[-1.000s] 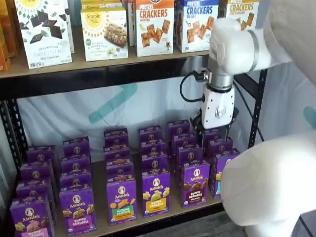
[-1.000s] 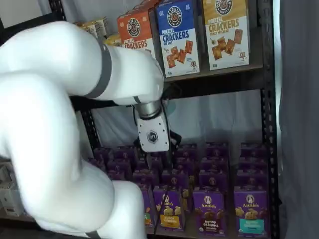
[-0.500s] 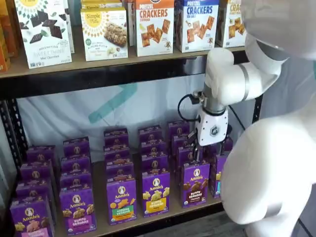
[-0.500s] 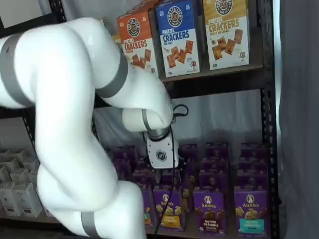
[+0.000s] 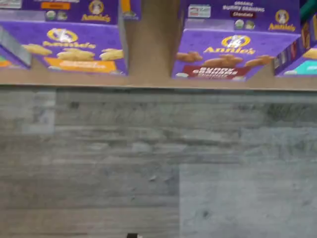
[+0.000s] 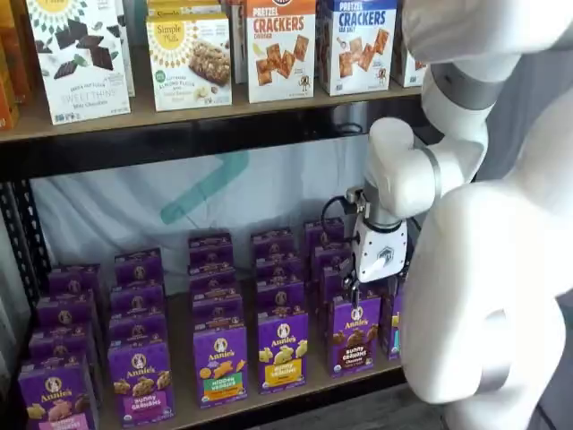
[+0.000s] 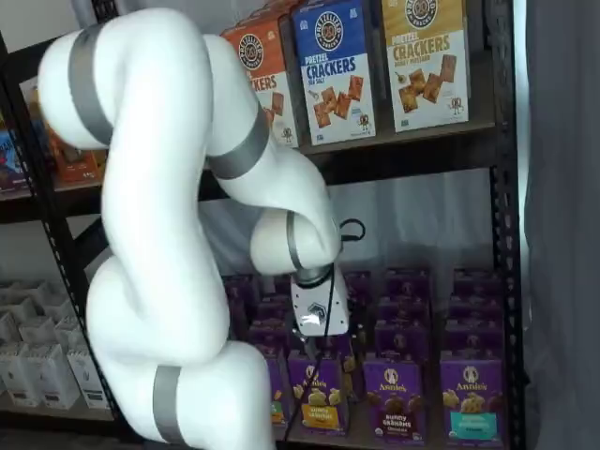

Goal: Pick up the purple box with a brown patch in the center, on the bottom shelf, the fifth box from the left

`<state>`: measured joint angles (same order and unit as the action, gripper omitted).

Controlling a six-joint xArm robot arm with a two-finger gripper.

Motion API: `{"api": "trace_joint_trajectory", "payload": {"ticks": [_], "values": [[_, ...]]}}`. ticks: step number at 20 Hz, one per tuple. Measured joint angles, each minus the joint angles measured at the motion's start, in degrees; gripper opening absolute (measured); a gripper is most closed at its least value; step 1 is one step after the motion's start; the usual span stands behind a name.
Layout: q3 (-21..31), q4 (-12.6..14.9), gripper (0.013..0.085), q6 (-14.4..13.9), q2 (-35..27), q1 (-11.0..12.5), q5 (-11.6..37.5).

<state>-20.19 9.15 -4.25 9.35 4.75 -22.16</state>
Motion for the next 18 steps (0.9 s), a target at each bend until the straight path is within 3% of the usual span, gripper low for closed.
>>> {"api": "trace_joint_trajectory", "payload": {"ticks": [1, 4, 8, 11, 14, 16, 18], "values": [[-0.4, 0.8, 0.085, -0.4, -1.4, 0.4, 1.0], [-2.0, -4.0, 0.085, 4.5, -4.9, 0.8, 2.5], [-4.4, -2.0, 0.085, 3.7, -9.3, 1.9, 3.5], [-5.9, -3.5, 0.085, 5.3, -12.6, 2.1, 4.5], [-7.5, -3.3, 0.085, 5.0, -15.8, 1.9, 6.5], [-8.5, -0.1, 0.085, 1.9, -17.4, 2.0, 7.5], [-9.9, 5.3, 0.085, -3.2, -19.2, 2.2, 7.6]]}}
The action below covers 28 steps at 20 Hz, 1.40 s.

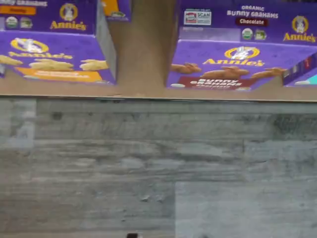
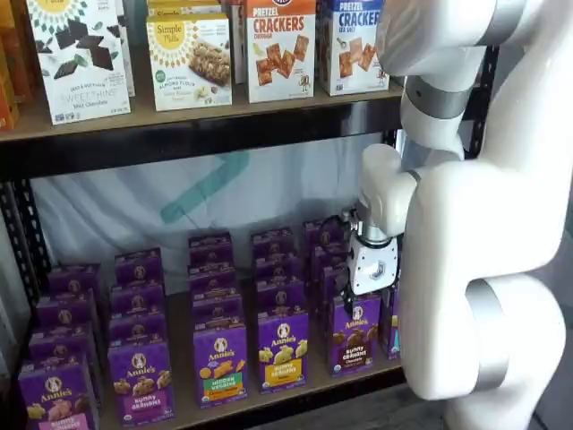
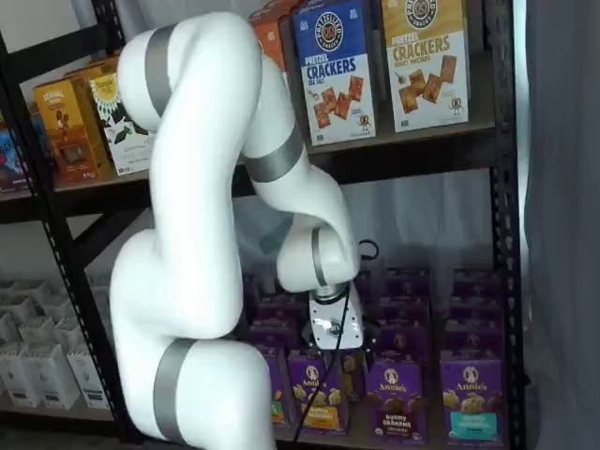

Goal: Pick up the purple box with a brown patch in the center, on the bottom shelf, the fifth box from the left

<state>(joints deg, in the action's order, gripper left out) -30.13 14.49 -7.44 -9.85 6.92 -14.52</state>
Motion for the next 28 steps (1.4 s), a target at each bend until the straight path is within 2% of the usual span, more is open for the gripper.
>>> {"api": "trace_joint_trajectory", "payload": {"ticks": [2, 4, 6, 11, 13, 14, 17, 19, 22, 26, 28], "values": [[-1.4, 4.7, 0.085, -4.3, -2.0, 0.4, 1.4], [-2.9, 7.8, 0.085, -7.2, -3.6, 0.5, 2.2], [-4.8, 6.3, 0.085, -6.1, -5.6, 0.1, 2.0], [-9.5, 5.8, 0.085, -5.7, -10.4, 0.0, 1.5], [-11.7, 3.9, 0.085, -3.6, -12.7, 0.2, 1.3], [-12.5, 3.8, 0.085, -3.3, -13.6, 0.4, 1.4], [-16.5, 8.2, 0.085, -6.3, -17.3, 1.7, 1.3], [-18.8, 9.6, 0.085, -7.0, -19.4, 2.4, 1.2], [-21.9, 7.6, 0.085, -4.6, -22.3, 2.8, 1.0], [-24.4, 2.0, 0.085, 0.7, -24.9, 2.7, 1.5], [-25.9, 0.2, 0.085, 2.4, -26.2, 2.6, 1.6]]}}
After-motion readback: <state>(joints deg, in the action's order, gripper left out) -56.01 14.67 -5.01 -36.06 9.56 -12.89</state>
